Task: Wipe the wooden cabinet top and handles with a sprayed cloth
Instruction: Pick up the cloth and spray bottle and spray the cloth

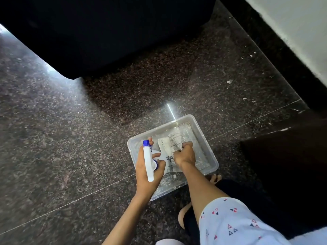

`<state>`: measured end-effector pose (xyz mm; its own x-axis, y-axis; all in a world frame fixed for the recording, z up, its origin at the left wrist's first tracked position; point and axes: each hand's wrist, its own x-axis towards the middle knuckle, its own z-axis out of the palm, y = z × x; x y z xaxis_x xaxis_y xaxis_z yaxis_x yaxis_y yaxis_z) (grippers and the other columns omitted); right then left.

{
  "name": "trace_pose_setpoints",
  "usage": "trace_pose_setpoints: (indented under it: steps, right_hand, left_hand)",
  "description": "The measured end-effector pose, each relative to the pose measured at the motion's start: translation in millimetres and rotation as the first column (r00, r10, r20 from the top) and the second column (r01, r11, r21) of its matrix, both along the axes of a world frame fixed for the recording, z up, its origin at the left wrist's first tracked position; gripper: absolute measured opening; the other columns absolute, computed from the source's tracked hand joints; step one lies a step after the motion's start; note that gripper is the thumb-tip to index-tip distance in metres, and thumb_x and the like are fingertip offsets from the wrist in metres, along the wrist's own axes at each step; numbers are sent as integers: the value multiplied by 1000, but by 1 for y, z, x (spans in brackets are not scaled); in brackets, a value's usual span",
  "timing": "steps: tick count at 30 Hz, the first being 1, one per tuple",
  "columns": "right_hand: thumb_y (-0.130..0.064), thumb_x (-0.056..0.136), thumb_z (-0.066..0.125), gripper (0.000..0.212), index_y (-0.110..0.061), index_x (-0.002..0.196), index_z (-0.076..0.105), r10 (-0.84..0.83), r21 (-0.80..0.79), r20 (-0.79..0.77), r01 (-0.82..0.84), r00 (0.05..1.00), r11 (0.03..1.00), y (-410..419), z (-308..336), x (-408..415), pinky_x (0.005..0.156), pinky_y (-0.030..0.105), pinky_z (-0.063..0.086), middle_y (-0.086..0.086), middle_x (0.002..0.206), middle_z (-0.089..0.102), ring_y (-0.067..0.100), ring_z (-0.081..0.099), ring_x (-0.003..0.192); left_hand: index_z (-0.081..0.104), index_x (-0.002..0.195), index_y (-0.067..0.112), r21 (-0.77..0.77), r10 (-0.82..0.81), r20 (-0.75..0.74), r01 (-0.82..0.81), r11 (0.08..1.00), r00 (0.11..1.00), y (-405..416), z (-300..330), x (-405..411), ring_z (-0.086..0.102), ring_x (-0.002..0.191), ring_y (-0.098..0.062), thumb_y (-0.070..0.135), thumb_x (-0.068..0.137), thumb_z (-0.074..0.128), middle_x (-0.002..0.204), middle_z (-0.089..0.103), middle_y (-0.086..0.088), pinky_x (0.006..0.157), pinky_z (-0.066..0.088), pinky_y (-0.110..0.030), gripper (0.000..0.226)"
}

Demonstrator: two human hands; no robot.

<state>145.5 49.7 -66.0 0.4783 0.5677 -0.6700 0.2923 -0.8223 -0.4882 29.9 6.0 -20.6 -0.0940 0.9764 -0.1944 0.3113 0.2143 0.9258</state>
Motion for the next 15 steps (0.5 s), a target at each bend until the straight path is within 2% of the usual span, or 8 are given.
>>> trace_pose_setpoints:
  steps: [2,4,5,8,11,13,15]
  right_hand:
    - [-7,86,57,36,-10,119,44,-80,5,-97,81,992,997,2,1,0,87,35,48,14,116,63,33,60,105]
    - [-7,80,66,37,-7,115,56,-167,-12,-185,168,968,986,4,2,3,88,36,52,13,114,66,31,63,102]
    - [-7,76,70,35,-6,109,63,-181,-35,-221,177,958,984,4,4,6,85,35,54,13,110,68,29,65,98]
    - [-5,72,72,27,-4,99,66,-190,-74,-318,176,929,982,2,18,12,73,32,55,11,96,70,27,67,86]
    - [2,78,59,21,-6,98,62,-274,-61,-424,274,863,960,3,36,15,75,39,56,13,91,66,30,64,86]
    - [6,81,56,24,-7,101,62,-329,-37,-500,360,801,932,6,51,19,78,45,55,15,94,66,32,64,89]
    - [7,84,57,27,-6,109,60,-351,-16,-580,421,735,907,9,71,26,76,48,55,18,103,67,33,65,91]
  left_hand:
    - [42,120,33,-12,1,8,-1,1000,1000,-1,-2,0,62,86,11,11,71,58,104,61,28,68,45,-6,56]
    - [46,122,22,-23,10,19,-9,1000,1000,-2,-3,0,62,79,11,12,70,57,98,63,15,64,45,-6,54]
    - [47,124,18,-24,5,20,-5,1000,1000,-2,-3,0,61,79,11,12,71,57,102,62,12,64,44,-5,55]
    - [45,124,26,-30,-8,11,8,1000,1000,-2,-1,-1,62,79,8,14,72,57,111,62,10,64,45,-5,55]
    - [42,115,42,-15,-24,3,24,1000,1000,-1,7,0,62,84,8,7,77,59,101,61,25,70,45,-3,55]
    - [40,114,40,-12,-25,0,25,1000,1000,0,14,2,61,83,11,-4,80,59,94,56,25,71,43,1,59]
    - [41,115,32,-6,-29,-14,29,1000,999,3,21,5,62,83,8,-9,81,57,101,57,17,69,41,2,55]
